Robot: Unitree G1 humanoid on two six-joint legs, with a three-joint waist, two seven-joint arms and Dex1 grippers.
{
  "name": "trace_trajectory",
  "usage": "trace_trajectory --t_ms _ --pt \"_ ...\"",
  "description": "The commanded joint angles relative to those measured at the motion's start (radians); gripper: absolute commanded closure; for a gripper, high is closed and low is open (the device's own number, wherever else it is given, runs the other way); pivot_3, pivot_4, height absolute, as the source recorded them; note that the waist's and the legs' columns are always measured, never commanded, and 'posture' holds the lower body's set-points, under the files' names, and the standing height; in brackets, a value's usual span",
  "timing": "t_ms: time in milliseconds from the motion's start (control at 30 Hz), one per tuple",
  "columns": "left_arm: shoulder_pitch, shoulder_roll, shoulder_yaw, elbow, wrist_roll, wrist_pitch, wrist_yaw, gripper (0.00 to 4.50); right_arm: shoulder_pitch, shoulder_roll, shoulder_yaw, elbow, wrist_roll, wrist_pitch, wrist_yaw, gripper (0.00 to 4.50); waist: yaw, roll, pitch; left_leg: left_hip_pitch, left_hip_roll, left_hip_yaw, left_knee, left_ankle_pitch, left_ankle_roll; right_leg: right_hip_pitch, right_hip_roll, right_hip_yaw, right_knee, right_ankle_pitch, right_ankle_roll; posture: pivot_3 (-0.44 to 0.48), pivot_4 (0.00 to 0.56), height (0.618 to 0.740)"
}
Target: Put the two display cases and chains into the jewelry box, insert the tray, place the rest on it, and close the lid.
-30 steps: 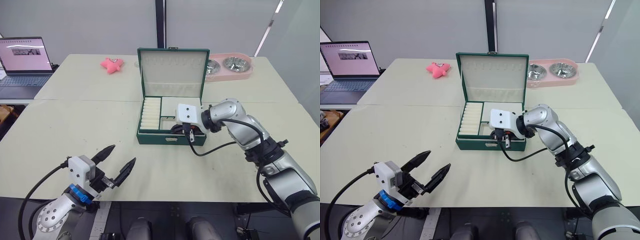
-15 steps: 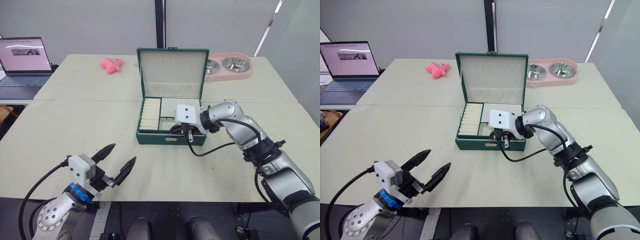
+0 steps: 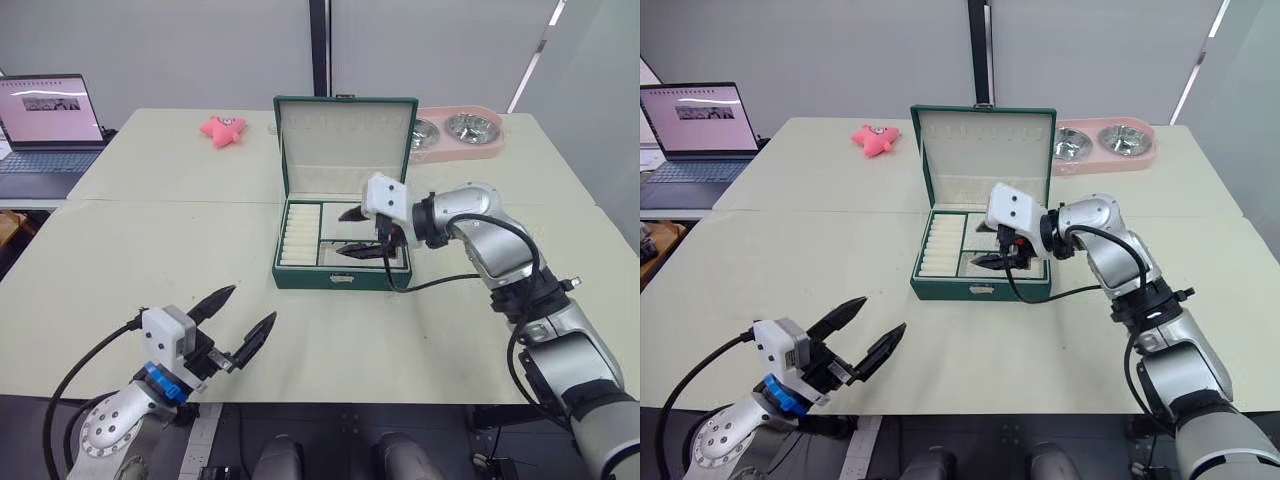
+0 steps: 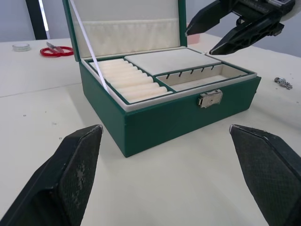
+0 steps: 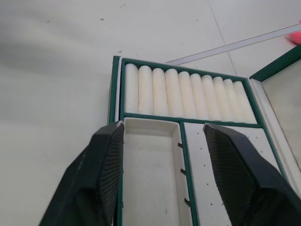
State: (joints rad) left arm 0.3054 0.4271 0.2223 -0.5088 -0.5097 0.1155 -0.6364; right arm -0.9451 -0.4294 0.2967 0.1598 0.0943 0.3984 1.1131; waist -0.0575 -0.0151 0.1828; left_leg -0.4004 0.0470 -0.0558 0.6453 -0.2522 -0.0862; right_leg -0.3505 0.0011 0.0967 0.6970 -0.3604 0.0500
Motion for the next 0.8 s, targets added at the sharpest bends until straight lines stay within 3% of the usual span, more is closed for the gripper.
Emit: trace_trajectory --t_ms 33,67,300,500,800 --pt "-0.005 0.012 -0.007 -0.046 -0.009 0.011 0.001 0.00 0.024 0.039 -0.118 0.007 0.087 -0.012 -0.057 0.99 0.000 0.000 0.000 0.000 0.000 0.000 0.000 0.000 0.000 0.000 0.000 0.000 0.000 0.000 0.000 0.000 0.150 0.740" --pt "-0.007 0.014 -0.009 -0.047 -0.007 0.017 0.000 0.00 0.037 0.043 -0.134 0.024 0.093 -0.017 -0.068 1.08 0.000 0.000 0.000 0.000 0.000 0.000 0.000 0.000 0.000 0.000 0.000 0.000 0.000 0.000 0.000 0.000 0.150 0.740" --pt "-0.048 0.021 -0.017 -0.033 0.028 0.025 0.010 0.00 0.109 0.063 -0.170 0.116 0.107 -0.026 -0.124 3.06 0.000 0.000 0.000 0.000 0.000 0.001 0.000 0.000 0.000 0.000 0.000 0.000 0.000 0.000 0.000 0.000 0.150 0.740" --pt "-0.064 0.023 -0.030 -0.025 0.035 0.041 0.020 0.00 0.134 0.070 -0.129 0.218 0.049 -0.048 -0.173 4.48 -0.004 0.000 0.000 0.000 0.000 0.001 0.000 0.000 0.000 0.000 0.000 0.001 0.000 0.000 0.000 0.000 0.150 0.740" --pt "-0.061 0.026 -0.021 -0.022 0.029 0.054 0.008 0.00 0.160 0.078 -0.126 0.222 0.053 -0.036 -0.170 4.48 -0.003 0.000 0.000 0.001 0.000 0.001 0.000 0.000 0.000 0.001 0.000 0.001 0.000 0.000 0.000 0.000 0.150 0.740"
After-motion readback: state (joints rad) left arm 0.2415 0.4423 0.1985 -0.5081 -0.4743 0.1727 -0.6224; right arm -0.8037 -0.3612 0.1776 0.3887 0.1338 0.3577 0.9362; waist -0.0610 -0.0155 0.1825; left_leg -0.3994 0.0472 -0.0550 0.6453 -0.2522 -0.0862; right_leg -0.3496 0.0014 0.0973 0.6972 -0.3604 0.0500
